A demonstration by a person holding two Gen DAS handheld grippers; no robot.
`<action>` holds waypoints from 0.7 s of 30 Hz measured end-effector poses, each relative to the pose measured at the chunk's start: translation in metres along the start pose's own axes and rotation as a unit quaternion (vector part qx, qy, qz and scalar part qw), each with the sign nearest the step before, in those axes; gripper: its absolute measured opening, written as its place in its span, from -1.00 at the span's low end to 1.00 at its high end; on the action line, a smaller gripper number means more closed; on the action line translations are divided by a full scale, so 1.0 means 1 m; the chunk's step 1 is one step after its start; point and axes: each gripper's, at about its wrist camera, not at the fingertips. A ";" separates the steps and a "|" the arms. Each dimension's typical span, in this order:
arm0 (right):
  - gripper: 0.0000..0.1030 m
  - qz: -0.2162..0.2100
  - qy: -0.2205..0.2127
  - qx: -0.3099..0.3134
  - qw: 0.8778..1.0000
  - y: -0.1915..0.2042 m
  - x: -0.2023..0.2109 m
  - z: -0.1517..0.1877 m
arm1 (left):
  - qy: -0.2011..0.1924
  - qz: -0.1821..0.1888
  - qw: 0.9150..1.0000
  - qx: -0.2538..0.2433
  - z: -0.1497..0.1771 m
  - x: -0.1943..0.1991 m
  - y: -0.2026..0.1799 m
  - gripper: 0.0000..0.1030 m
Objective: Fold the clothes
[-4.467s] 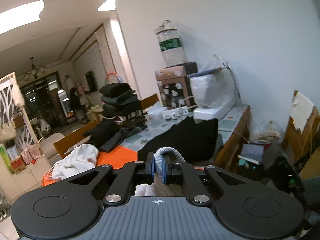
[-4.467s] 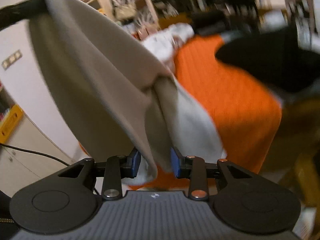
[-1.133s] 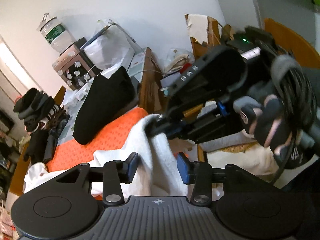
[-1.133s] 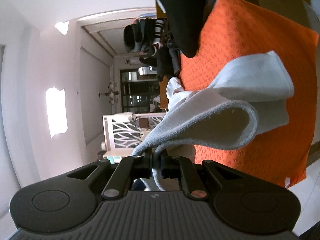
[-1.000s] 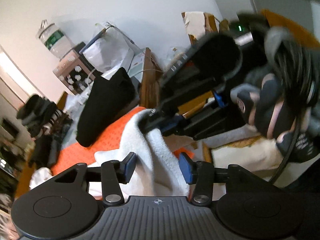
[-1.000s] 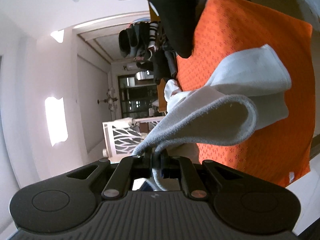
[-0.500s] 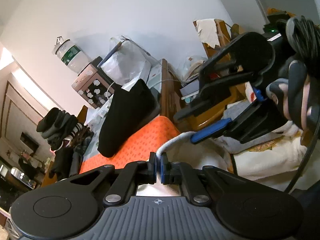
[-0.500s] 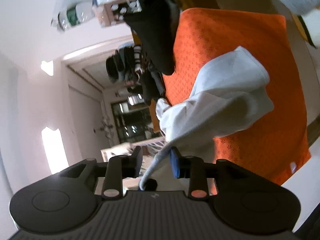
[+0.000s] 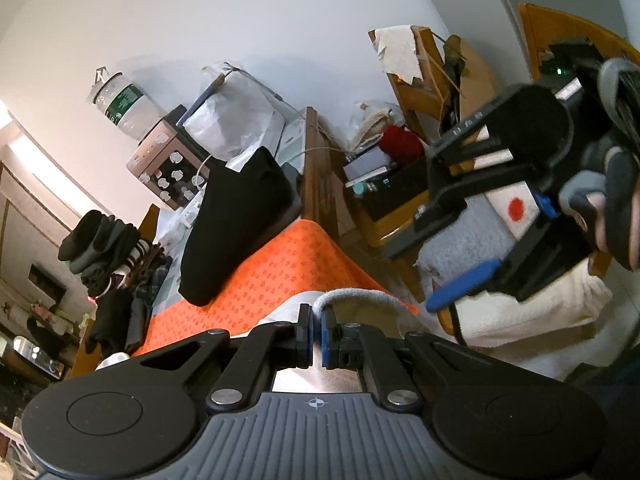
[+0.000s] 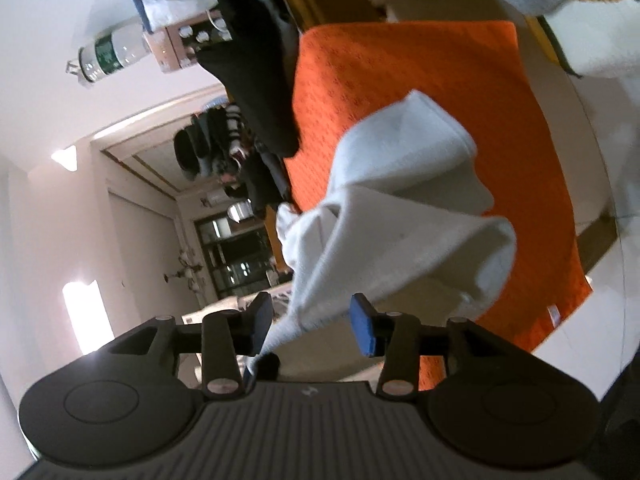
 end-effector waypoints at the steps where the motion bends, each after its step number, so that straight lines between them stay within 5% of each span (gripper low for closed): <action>1: 0.11 0.003 0.006 -0.007 1.000 -0.003 -0.002 0.000 | -0.001 0.000 1.000 0.001 0.000 0.001 0.000 -0.88; 8: 0.22 -0.020 -0.003 -0.072 0.997 -0.037 -0.031 -0.027 | -0.007 -0.003 1.000 0.020 0.003 0.009 -0.001 -0.88; 21: 0.25 0.031 0.014 -0.128 0.991 -0.041 -0.039 -0.014 | -0.002 -0.046 0.997 0.069 0.011 0.027 0.011 -0.88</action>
Point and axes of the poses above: each gripper's, at about its wrist camera, not at the fingertips, and x roughly against the way its jaws point, y to its left, z to its underside, and after that the axes turned 7 degrees about y, right-handed
